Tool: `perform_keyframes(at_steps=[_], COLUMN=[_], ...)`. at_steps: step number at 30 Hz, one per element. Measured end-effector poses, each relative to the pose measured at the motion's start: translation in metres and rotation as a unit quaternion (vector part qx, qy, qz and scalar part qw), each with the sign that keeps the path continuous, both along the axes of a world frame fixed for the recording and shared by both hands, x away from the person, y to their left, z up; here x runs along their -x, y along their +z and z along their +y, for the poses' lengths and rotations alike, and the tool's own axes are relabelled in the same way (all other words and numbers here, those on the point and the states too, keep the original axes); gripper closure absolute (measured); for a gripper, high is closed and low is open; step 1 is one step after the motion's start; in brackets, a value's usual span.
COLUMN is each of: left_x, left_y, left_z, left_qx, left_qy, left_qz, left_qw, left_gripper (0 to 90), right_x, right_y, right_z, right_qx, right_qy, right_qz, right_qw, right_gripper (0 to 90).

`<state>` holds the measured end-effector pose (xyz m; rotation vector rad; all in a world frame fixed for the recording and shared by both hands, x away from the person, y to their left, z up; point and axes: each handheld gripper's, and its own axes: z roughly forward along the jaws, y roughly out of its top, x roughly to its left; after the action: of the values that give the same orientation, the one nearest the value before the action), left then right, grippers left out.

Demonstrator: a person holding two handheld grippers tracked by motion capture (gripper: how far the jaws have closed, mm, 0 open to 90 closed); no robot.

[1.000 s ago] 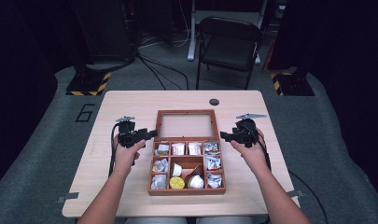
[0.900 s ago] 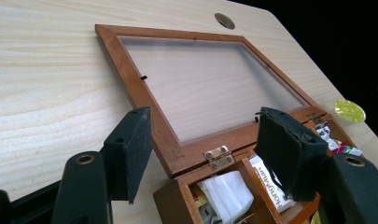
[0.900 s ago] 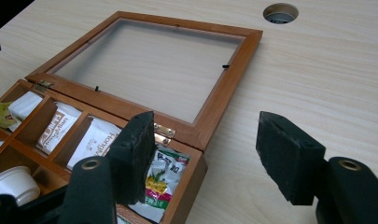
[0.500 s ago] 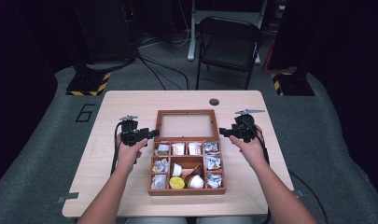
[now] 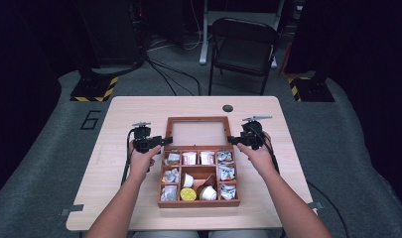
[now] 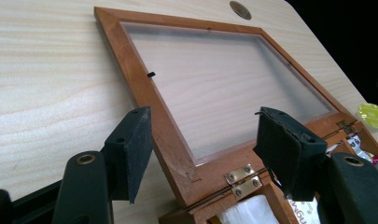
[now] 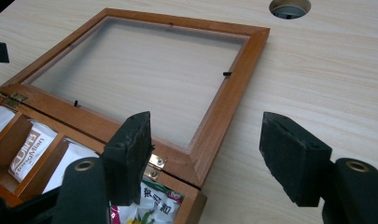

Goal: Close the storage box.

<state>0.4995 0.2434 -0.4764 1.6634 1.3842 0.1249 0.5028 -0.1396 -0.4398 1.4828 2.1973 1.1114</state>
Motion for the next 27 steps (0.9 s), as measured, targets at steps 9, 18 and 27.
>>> perform_keyframes(at_steps=[9,18,27], left_x=[-0.005,-0.010,-0.011], left_y=[-0.008,-0.016,-0.020], left_z=[0.001,-0.003,-0.011], left_qx=[-0.011,-0.011,-0.020], left_qy=[0.000,-0.002,0.001], left_qz=[0.017,0.028,0.036], left_qw=[0.9998,0.9995,0.9992], left_gripper=[35.4,35.5,36.5], right_x=[-0.008,-0.010,-0.014], right_y=[-0.009,-0.021,-0.029], right_z=[0.007,0.012,0.019], right_qx=[-0.002,-0.005,0.003], right_qy=[-0.003,-0.005,-0.008], right_qz=[0.019,0.033,0.048], right_qw=[0.9998,0.9994,0.9988], right_gripper=[33.4,33.0,33.3])
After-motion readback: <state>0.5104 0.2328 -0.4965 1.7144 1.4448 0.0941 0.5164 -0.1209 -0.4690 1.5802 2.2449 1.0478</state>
